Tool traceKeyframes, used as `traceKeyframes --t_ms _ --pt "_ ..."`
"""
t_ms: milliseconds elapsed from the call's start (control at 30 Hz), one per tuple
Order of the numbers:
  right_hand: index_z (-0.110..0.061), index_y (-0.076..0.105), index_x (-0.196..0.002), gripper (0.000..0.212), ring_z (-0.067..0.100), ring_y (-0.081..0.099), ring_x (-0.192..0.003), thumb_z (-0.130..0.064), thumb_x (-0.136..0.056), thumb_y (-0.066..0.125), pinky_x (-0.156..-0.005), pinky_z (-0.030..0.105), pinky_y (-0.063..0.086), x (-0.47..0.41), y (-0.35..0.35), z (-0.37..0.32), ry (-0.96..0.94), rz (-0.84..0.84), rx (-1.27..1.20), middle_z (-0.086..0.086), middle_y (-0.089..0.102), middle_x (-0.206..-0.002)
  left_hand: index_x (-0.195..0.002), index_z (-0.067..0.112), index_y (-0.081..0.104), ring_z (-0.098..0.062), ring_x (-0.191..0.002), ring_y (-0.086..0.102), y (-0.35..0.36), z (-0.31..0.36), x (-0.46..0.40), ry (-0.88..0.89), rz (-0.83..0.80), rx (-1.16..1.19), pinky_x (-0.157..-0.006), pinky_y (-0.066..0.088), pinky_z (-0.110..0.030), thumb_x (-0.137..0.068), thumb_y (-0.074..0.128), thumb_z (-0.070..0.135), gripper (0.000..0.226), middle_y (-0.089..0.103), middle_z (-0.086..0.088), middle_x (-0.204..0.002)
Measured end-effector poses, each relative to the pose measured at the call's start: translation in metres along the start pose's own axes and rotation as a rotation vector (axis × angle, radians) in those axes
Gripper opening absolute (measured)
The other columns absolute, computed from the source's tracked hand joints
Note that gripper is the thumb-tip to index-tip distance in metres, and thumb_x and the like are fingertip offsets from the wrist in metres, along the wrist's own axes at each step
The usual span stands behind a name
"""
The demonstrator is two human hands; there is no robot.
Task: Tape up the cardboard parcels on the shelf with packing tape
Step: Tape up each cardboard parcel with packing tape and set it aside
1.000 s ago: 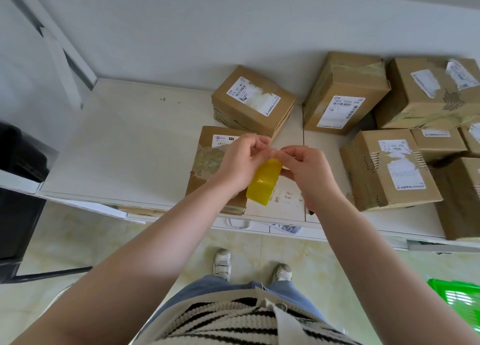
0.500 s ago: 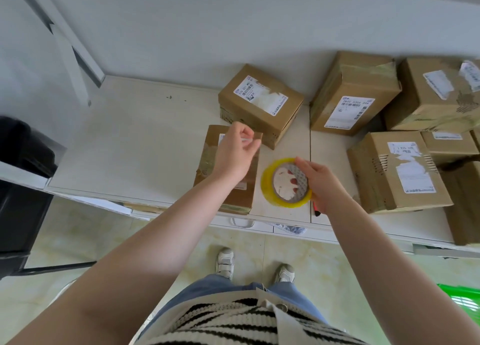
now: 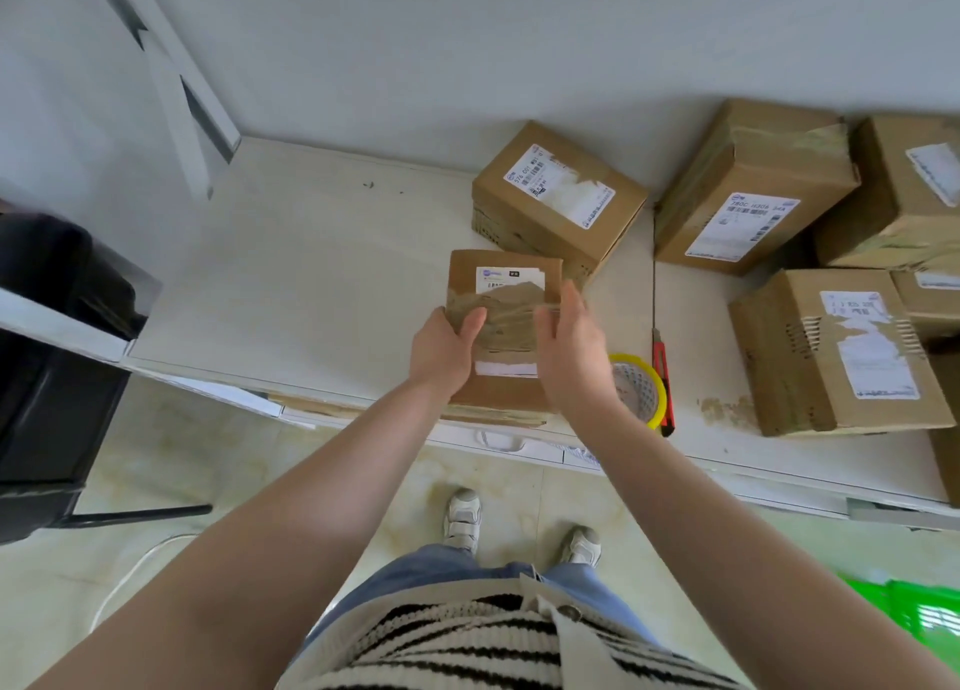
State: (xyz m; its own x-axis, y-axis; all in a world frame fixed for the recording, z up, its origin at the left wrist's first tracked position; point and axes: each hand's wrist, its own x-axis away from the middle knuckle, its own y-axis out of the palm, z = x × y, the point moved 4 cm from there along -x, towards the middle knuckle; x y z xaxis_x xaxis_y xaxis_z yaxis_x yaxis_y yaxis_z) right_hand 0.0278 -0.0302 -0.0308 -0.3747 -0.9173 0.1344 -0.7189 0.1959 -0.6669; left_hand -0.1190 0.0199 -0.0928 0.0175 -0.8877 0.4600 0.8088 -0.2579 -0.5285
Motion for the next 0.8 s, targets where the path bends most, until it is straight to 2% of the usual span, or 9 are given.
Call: traceKeyframes --t_ms 67,167,367,433,467,500,567,633,800 --pt "-0.006 0.039 -0.135 0.035 0.032 0.053 -0.115 -0.021 -0.104 0.036 -0.085 0.036 0.042 0.0 0.019 0.001 0.077 -0.063 0.008 0.01 0.051 -0.13 -0.118 0.006 0.056 -0.029 -0.105 0.062 0.0 0.0 0.0 0.02 0.011 -0.02 -0.076 0.04 -0.029 -0.1 0.046 0.049 0.047 0.066 -0.009 -0.112" --pt "-0.005 0.038 -0.132 0.032 0.037 0.055 -0.111 -0.023 -0.105 0.034 -0.082 0.04 0.044 -0.009 0.022 0.003 0.181 -0.063 0.045 0.014 0.055 -0.126 -0.117 0.006 0.057 -0.03 -0.105 0.061 -0.002 0.001 -0.003 0.036 0.002 -0.063 -0.075 0.038 -0.028 -0.1 0.046 0.049 0.048 0.066 -0.011 -0.113" --pt "-0.003 0.045 -0.121 0.039 0.027 0.051 -0.094 -0.037 -0.106 0.032 -0.074 0.033 0.036 -0.026 0.027 0.025 0.317 -0.168 -0.017 0.01 0.053 -0.107 -0.123 0.003 0.055 -0.033 -0.114 0.058 -0.003 -0.003 -0.006 0.118 -0.042 -0.113 -0.08 0.039 -0.03 -0.101 0.041 0.051 0.055 0.064 -0.014 -0.12" --pt "-0.005 0.045 -0.114 0.039 0.025 0.05 -0.09 -0.04 -0.106 0.031 -0.073 0.032 0.034 -0.025 0.029 0.031 0.31 -0.171 -0.057 0.008 0.052 -0.101 -0.139 -0.001 0.041 -0.036 -0.133 0.044 -0.004 -0.002 -0.004 0.082 -0.072 -0.213 -0.1 0.038 -0.037 -0.103 0.036 0.05 0.062 0.05 -0.018 -0.142" --pt "-0.006 0.044 -0.11 0.037 0.025 0.049 -0.088 -0.04 -0.106 0.031 -0.073 0.031 0.033 -0.024 0.03 0.033 0.302 -0.166 -0.064 0.007 0.052 -0.099 -0.15 -0.002 0.024 -0.037 -0.145 0.026 -0.003 0.001 -0.003 0.075 -0.036 -0.344 -0.115 0.026 -0.043 -0.104 0.033 0.049 0.069 0.03 -0.021 -0.156" --pt "-0.007 0.042 -0.106 0.035 0.025 0.048 -0.086 -0.04 -0.106 0.031 -0.072 0.031 0.033 -0.023 0.03 0.034 0.295 -0.161 -0.062 0.008 0.052 -0.098 -0.154 -0.002 0.006 -0.036 -0.151 0.006 -0.003 0.01 -0.002 0.127 0.041 -0.504 -0.122 0.008 -0.048 -0.104 0.029 0.047 0.074 0.006 -0.022 -0.163" --pt "-0.008 0.04 -0.101 0.032 0.026 0.048 -0.085 -0.039 -0.106 0.032 -0.07 0.032 0.031 -0.023 0.03 0.035 0.281 -0.148 -0.057 0.008 0.052 -0.095 -0.154 0.001 -0.013 -0.031 -0.151 -0.016 0.008 0.039 0.003 0.37 0.185 -0.673 -0.119 -0.012 -0.048 -0.104 0.023 0.043 0.074 -0.019 -0.018 -0.162" --pt "-0.008 0.04 -0.099 0.031 0.025 0.048 -0.083 -0.036 -0.106 0.032 -0.066 0.032 0.031 -0.023 0.03 0.036 0.267 -0.138 -0.056 0.006 0.052 -0.092 -0.154 0.005 -0.015 -0.028 -0.15 -0.019 0.027 0.058 0.003 0.524 0.183 -0.748 -0.121 -0.012 -0.046 -0.105 0.019 0.042 0.071 -0.023 -0.015 -0.162" --pt "-0.006 0.046 -0.101 0.029 0.019 0.049 -0.075 -0.031 -0.106 0.033 -0.06 0.032 0.03 -0.023 0.031 0.039 0.244 -0.113 -0.115 -0.001 0.052 -0.081 -0.156 0.01 -0.014 -0.026 -0.15 -0.02 0.043 0.05 -0.01 0.545 0.178 -0.904 -0.123 -0.006 -0.046 -0.104 0.008 0.046 0.067 -0.022 -0.009 -0.163"
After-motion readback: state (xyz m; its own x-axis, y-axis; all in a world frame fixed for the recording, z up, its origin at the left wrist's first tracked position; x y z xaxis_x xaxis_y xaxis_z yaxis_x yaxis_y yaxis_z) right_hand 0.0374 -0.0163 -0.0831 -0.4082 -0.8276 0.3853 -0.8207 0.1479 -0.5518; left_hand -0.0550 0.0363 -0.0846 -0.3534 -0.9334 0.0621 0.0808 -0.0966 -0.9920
